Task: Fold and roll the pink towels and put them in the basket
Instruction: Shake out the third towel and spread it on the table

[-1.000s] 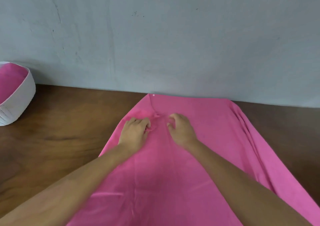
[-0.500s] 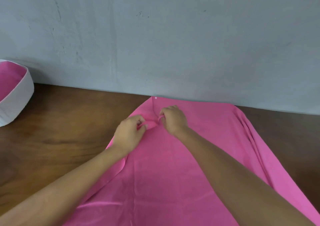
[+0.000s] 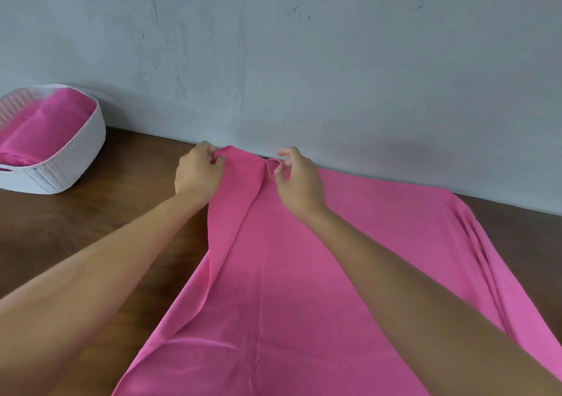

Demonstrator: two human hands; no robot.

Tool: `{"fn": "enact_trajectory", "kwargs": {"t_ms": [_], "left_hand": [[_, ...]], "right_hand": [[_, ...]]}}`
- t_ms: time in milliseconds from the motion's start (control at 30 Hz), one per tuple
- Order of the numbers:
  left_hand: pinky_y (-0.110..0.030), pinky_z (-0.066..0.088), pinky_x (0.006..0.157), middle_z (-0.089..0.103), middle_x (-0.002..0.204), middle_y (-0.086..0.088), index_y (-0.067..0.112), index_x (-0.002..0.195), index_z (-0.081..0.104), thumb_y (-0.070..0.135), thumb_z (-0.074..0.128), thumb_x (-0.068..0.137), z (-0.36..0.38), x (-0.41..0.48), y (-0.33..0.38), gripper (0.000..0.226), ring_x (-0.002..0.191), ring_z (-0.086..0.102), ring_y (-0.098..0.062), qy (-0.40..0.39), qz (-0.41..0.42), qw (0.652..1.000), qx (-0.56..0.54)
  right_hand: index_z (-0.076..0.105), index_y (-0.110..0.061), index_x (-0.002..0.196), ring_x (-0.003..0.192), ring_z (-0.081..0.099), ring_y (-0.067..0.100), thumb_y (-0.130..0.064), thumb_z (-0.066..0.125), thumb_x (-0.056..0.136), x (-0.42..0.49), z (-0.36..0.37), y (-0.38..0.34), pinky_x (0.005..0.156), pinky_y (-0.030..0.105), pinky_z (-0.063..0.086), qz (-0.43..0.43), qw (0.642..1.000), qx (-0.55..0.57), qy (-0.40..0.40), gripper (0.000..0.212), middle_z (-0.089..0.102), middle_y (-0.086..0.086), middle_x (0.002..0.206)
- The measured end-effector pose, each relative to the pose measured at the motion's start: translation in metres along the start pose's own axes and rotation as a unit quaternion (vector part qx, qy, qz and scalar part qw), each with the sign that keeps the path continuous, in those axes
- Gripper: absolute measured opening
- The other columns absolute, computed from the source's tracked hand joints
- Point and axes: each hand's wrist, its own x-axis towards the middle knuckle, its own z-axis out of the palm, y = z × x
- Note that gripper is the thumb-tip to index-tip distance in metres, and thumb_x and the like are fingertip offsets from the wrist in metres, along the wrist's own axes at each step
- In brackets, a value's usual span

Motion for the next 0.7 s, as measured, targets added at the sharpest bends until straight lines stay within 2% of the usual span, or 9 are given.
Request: {"fn": "enact_trajectory", "kwargs": {"t_ms": [100,167,233,300,433,533,600,700], "left_hand": [[-0.030,0.038,0.060,0.061,0.083,0.000,0.015,0.093,0.060,0.028,0.054,0.098,-0.003,0.015,-0.007,0.015,0.078,0.057,-0.021,0.001,-0.032,0.999,0.008],[-0.032,0.040,0.064,0.061,0.084,0.000,0.015,0.094,0.061,0.028,0.054,0.098,-0.004,0.024,-0.013,0.015,0.082,0.058,-0.024,-0.003,-0.049,0.999,0.009],[-0.034,0.042,0.069,0.062,0.086,-0.002,0.014,0.093,0.062,0.029,0.055,0.098,-0.005,0.032,-0.019,0.018,0.084,0.058,-0.027,-0.001,-0.051,0.998,0.019],[-0.036,0.044,0.070,0.064,0.089,-0.004,0.014,0.095,0.064,0.030,0.056,0.097,-0.005,0.040,-0.022,0.017,0.084,0.058,-0.029,-0.002,-0.051,0.998,0.034],[-0.041,0.050,0.077,0.066,0.100,-0.009,0.014,0.104,0.061,0.023,0.057,0.095,-0.001,0.050,-0.027,0.014,0.093,0.061,-0.032,0.011,-0.048,0.998,0.043],[-0.044,0.043,0.082,0.060,0.107,-0.012,0.009,0.108,0.054,0.015,0.061,0.090,0.007,0.044,-0.030,0.020,0.100,0.054,-0.033,0.090,0.056,0.988,0.109],[-0.039,0.036,0.078,0.056,0.101,-0.010,0.009,0.102,0.053,0.012,0.060,0.087,0.014,0.032,-0.030,0.018,0.094,0.051,-0.030,0.113,0.136,0.975,0.135],[-0.041,0.042,0.081,0.060,0.102,-0.013,0.006,0.105,0.058,0.018,0.059,0.092,0.028,0.014,-0.037,0.018,0.096,0.056,-0.032,0.004,0.192,0.967,0.168]], "right_hand": [[0.061,-0.018,0.119,0.104,0.061,0.023,-0.010,0.061,0.090,-0.001,0.019,-0.007,0.087,0.044,0.052,-0.023,0.999,0.010,-0.037,0.030,0.067,0.001,0.105],[0.060,-0.015,0.129,0.115,0.057,0.026,-0.010,0.063,0.090,0.000,0.029,-0.011,0.097,0.045,0.049,-0.032,0.997,0.003,-0.074,0.039,0.066,0.005,0.118],[0.049,-0.012,0.145,0.130,0.045,0.027,-0.014,0.063,0.093,0.002,0.036,-0.016,0.110,0.042,0.040,-0.039,0.989,-0.036,-0.138,0.054,0.057,0.007,0.139],[0.034,-0.012,0.156,0.141,0.032,0.026,-0.022,0.061,0.097,0.005,0.043,-0.019,0.117,0.041,0.033,-0.047,0.974,-0.086,-0.207,0.066,0.044,0.006,0.153],[0.020,-0.013,0.160,0.149,0.018,0.029,-0.033,0.059,0.099,0.014,0.058,-0.023,0.122,0.044,0.025,-0.047,0.949,-0.130,-0.284,0.076,0.023,0.003,0.166],[0.022,-0.013,0.160,0.150,0.017,0.029,-0.035,0.057,0.100,0.014,0.065,-0.020,0.123,0.042,0.023,-0.055,0.944,-0.144,-0.293,0.073,0.022,0.003,0.167],[0.025,-0.013,0.159,0.149,0.019,0.027,-0.034,0.057,0.100,0.010,0.066,-0.015,0.123,0.040,0.022,-0.062,0.945,-0.150,-0.284,0.070,0.024,0.004,0.165],[0.032,-0.014,0.156,0.147,0.025,0.025,-0.033,0.057,0.101,-0.001,0.059,-0.004,0.121,0.039,0.024,-0.069,0.949,-0.161,-0.261,0.064,0.033,0.005,0.161]]}}
